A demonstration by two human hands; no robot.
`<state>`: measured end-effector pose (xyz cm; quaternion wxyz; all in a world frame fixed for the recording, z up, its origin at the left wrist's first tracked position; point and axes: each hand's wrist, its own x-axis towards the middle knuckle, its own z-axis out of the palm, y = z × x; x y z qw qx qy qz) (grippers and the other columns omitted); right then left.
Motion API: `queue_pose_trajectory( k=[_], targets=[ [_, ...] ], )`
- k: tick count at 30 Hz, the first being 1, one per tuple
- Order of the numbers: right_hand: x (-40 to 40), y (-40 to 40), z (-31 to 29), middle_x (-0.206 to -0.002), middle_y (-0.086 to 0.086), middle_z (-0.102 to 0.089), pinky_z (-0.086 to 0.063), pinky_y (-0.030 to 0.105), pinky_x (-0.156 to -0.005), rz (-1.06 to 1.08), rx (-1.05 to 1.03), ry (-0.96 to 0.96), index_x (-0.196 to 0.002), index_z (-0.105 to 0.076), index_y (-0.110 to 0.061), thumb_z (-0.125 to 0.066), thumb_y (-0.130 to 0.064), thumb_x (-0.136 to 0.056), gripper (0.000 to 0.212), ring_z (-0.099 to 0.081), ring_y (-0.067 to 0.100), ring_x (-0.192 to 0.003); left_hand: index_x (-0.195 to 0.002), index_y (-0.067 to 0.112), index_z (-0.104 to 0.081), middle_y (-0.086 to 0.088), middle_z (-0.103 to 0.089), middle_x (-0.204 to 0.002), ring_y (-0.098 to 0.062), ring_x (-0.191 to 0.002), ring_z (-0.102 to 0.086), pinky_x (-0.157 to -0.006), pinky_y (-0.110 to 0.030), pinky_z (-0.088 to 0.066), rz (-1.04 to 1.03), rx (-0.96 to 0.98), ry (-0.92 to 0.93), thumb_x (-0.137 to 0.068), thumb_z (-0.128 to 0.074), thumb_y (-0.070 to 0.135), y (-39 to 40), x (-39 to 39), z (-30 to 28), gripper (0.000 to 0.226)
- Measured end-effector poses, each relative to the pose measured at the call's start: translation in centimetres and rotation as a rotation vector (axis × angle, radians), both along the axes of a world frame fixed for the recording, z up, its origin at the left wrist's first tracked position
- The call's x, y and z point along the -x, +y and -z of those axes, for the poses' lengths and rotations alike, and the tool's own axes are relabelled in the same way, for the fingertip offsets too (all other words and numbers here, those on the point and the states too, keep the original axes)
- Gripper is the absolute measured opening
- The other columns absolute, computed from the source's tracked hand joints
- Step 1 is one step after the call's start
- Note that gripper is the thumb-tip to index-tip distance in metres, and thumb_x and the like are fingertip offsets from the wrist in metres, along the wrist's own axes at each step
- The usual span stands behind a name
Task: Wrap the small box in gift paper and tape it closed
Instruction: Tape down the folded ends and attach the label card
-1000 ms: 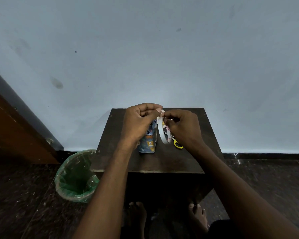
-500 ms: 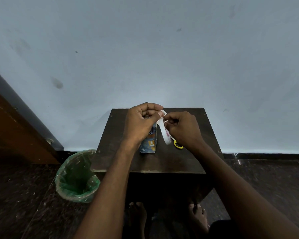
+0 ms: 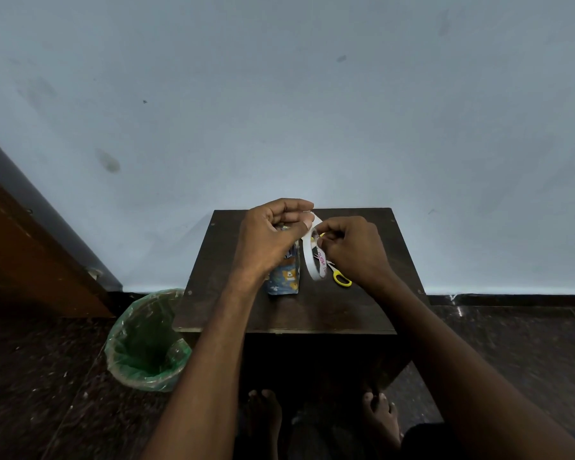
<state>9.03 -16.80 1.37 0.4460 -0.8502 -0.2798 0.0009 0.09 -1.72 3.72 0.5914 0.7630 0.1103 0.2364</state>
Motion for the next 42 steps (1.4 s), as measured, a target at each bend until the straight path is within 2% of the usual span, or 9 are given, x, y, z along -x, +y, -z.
queue_pose_trajectory(
  k=[7, 13, 17, 23, 28, 32, 35, 37, 42],
  targets=[
    [0.0, 0.0, 0.0, -0.073, -0.011, -0.075, -0.042, 0.025, -0.064, -0.008, -0.01, -0.005, -0.097, -0.083, -0.03, -0.072, -0.013, -0.088, 0.022, -0.059, -0.002, -0.06, -0.116, 0.018, -0.082, 0.006, -0.083, -0.105, -0.008, -0.104, -0.078, -0.098, -0.035, -0.062, -0.007, -0.001, -0.009, -0.094, -0.08, 0.01, 0.1, 0.1, 0.0, 0.024],
    [-0.2, -0.2, -0.3, -0.064, -0.015, -0.069, -0.042, 0.024, -0.06, 0.021, -0.03, 0.003, -0.086, -0.082, -0.029, -0.072, -0.009, -0.085, 0.022, -0.062, 0.003, -0.063, -0.122, 0.024, -0.08, 0.009, -0.081, -0.116, -0.008, -0.116, -0.074, -0.104, -0.038, -0.059, 0.047, -0.03, 0.002, -0.092, -0.081, 0.007, 0.3, 0.2, -0.2, 0.034],
    [0.0, -0.3, -0.6, -0.064, -0.013, -0.069, -0.042, 0.024, -0.06, 0.03, -0.023, -0.006, -0.087, -0.082, -0.028, -0.064, -0.005, -0.082, 0.03, -0.063, 0.004, -0.063, -0.125, 0.016, -0.078, -0.001, -0.082, -0.111, -0.013, -0.111, -0.077, -0.102, -0.036, -0.06, 0.072, 0.078, -0.004, -0.089, -0.082, 0.002, 0.0, 0.3, -0.4, 0.039],
    [0.2, -0.3, -0.8, -0.065, -0.008, -0.071, -0.046, 0.025, -0.061, 0.022, -0.032, -0.009, -0.088, -0.081, -0.031, -0.064, -0.006, -0.082, 0.031, -0.064, 0.009, -0.063, -0.126, 0.01, -0.077, -0.004, -0.083, -0.099, -0.015, -0.106, -0.078, -0.103, -0.03, -0.058, 0.041, 0.109, -0.04, -0.089, -0.083, 0.004, -0.2, 0.4, -0.5, 0.038],
    [0.2, -0.4, -0.8, -0.066, -0.012, -0.069, -0.042, 0.025, -0.062, -0.019, -0.03, -0.013, -0.095, -0.083, -0.03, -0.07, -0.012, -0.086, 0.024, -0.06, 0.0, -0.062, -0.121, 0.013, -0.08, -0.006, -0.083, -0.094, -0.02, -0.099, -0.08, -0.103, -0.043, -0.06, -0.003, 0.098, -0.024, -0.087, -0.086, 0.006, -0.1, 0.1, -0.2, 0.035],
    [-0.6, -0.5, -0.2, -0.088, -0.011, -0.077, -0.056, 0.029, -0.081, -0.043, 0.169, 0.052, -0.111, -0.08, -0.03, -0.071, -0.004, -0.078, 0.043, -0.071, 0.008, -0.088, -0.118, 0.015, -0.082, -0.001, -0.083, -0.09, -0.015, -0.097, -0.08, -0.102, -0.042, -0.061, -0.051, 0.045, 0.001, -0.086, -0.087, 0.007, -0.1, 0.2, 0.0, 0.033],
    [-0.8, -1.0, 1.1, -0.103, 0.001, -0.075, -0.052, 0.033, -0.077, 0.078, 0.432, 0.017, -0.102, -0.079, -0.023, -0.066, -0.006, -0.078, 0.032, -0.069, 0.028, -0.099, -0.118, 0.016, -0.082, 0.001, -0.083, -0.091, -0.013, -0.097, -0.08, -0.101, -0.042, -0.061, -0.063, 0.019, 0.011, -0.086, -0.087, 0.008, -0.1, 0.3, 0.0, 0.033],
    [-0.5, -1.5, 1.8, -0.106, 0.008, -0.072, -0.051, 0.034, -0.075, 0.084, 0.579, 0.03, -0.101, -0.077, -0.018, -0.068, -0.007, -0.079, 0.026, -0.067, 0.035, -0.101, -0.117, 0.017, -0.083, 0.002, -0.083, -0.09, -0.012, -0.097, -0.08, -0.1, -0.041, -0.061, -0.068, 0.005, 0.011, -0.086, -0.087, 0.008, 0.0, 0.3, 0.0, 0.033],
    [-0.5, -1.2, 2.6, -0.103, 0.007, -0.071, -0.05, 0.036, -0.08, 0.062, 0.566, 0.029, -0.093, -0.074, -0.019, -0.07, -0.013, -0.081, 0.014, -0.067, 0.036, -0.103, -0.116, 0.017, -0.083, 0.003, -0.083, -0.088, -0.01, -0.095, -0.08, -0.097, -0.036, -0.062, -0.066, -0.016, 0.008, -0.086, -0.087, 0.007, 0.0, 0.5, 0.0, 0.032]
  ],
)
